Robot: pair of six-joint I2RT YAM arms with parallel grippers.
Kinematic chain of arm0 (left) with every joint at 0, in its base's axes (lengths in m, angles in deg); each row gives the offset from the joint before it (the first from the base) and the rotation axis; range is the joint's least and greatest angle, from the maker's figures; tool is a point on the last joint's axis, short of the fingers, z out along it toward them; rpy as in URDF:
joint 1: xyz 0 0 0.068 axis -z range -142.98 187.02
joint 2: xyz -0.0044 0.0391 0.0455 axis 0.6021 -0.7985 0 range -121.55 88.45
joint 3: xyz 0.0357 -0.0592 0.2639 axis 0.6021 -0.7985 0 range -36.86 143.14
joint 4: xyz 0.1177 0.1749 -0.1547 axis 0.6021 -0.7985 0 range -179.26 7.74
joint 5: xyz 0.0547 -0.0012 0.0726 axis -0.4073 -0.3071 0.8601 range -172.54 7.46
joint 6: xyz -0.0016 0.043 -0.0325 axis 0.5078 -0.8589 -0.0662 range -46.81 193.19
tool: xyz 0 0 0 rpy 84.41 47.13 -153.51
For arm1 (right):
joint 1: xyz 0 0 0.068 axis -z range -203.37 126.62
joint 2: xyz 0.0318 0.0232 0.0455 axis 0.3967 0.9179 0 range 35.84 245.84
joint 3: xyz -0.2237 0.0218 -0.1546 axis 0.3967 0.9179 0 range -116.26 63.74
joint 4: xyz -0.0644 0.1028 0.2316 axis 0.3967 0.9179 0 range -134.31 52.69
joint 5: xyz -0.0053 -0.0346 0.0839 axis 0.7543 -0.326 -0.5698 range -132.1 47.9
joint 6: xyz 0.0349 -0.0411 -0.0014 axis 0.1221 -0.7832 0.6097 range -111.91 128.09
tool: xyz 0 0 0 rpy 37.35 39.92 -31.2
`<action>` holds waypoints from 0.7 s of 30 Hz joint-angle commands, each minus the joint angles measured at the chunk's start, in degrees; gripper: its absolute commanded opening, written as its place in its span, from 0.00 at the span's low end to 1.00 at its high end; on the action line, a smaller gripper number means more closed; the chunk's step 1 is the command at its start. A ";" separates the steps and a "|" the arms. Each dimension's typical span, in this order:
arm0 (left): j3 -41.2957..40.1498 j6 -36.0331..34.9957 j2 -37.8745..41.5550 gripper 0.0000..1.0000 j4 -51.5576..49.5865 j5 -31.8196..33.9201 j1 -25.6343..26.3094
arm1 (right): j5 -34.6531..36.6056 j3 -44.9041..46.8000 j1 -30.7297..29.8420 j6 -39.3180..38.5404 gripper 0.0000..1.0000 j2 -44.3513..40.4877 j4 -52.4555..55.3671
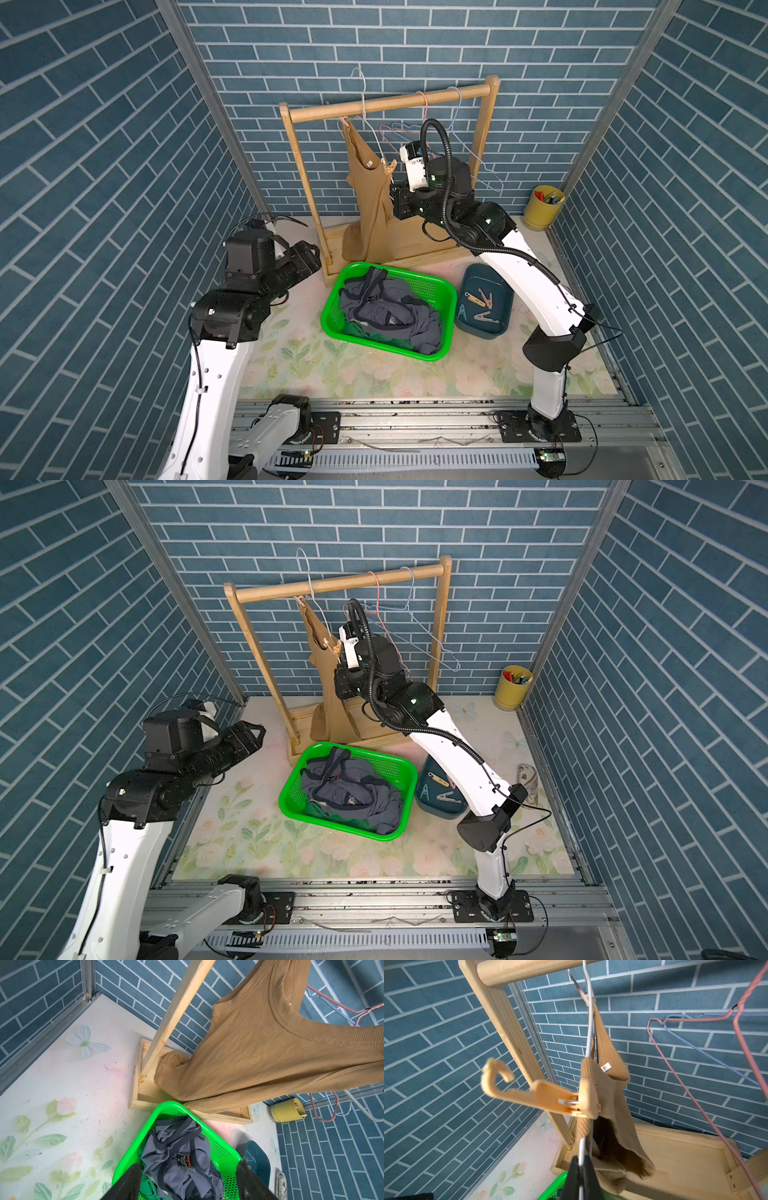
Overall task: Remove the clothespins securing tank tops to the hanger
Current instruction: Pick up the hanger from the clothesline, then remove the tank top from the basket.
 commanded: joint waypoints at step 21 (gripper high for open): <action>1.08 -3.04 1.81 0.74 -4.44 3.73 -0.39 | -4.43 38.21 0.11 5.77 0.00 -32.42 -11.25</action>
